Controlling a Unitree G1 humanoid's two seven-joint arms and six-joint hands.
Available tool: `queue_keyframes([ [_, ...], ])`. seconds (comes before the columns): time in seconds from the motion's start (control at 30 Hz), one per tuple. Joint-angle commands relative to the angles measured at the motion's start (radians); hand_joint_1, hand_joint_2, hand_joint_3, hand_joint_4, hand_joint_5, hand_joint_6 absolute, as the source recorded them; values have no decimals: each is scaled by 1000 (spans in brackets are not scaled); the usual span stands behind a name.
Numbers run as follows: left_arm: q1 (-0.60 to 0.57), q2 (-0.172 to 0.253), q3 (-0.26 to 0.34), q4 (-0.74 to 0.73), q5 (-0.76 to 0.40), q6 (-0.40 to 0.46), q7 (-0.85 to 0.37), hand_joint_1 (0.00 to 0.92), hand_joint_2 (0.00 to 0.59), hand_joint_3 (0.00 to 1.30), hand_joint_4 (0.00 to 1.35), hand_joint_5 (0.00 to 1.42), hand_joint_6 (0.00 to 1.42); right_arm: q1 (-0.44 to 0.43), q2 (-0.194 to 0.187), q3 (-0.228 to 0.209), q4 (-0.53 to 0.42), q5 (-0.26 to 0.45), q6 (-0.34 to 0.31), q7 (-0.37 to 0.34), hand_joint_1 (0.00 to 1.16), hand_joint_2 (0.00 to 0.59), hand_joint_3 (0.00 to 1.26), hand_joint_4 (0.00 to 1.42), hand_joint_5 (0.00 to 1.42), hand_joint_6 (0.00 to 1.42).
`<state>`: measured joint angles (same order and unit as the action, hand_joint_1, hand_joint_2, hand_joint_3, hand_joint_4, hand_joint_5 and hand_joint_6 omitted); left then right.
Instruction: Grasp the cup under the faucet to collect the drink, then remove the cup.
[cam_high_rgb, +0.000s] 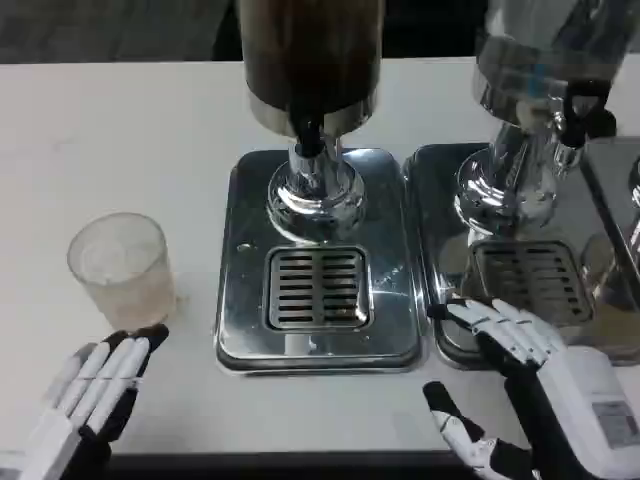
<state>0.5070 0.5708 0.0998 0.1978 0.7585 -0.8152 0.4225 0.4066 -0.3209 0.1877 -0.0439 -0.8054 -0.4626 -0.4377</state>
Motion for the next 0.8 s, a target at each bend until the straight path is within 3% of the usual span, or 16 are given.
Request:
queue_keyframes([
  [0.03, 7, 13, -13, -4, -4, 10, -1, 0, 44, 0, 0, 0, 0, 6, 4, 1, 8, 16, 1, -18, 479, 425, 282, 211, 159, 160],
  [0.47, 3, 9, -20, 4, -21, -8, 24, 0, 44, 0, 0, 0, 0, 1, 10, 1, 13, 40, 7, -10, 477, 425, 293, 216, 169, 162],
  [0.8, -64, 2, 27, 94, -115, -157, 111, 0, 0, 0, 0, 0, 0, 7, 43, 10, -17, 33, 34, -12, 477, 426, 295, 239, 170, 175],
])
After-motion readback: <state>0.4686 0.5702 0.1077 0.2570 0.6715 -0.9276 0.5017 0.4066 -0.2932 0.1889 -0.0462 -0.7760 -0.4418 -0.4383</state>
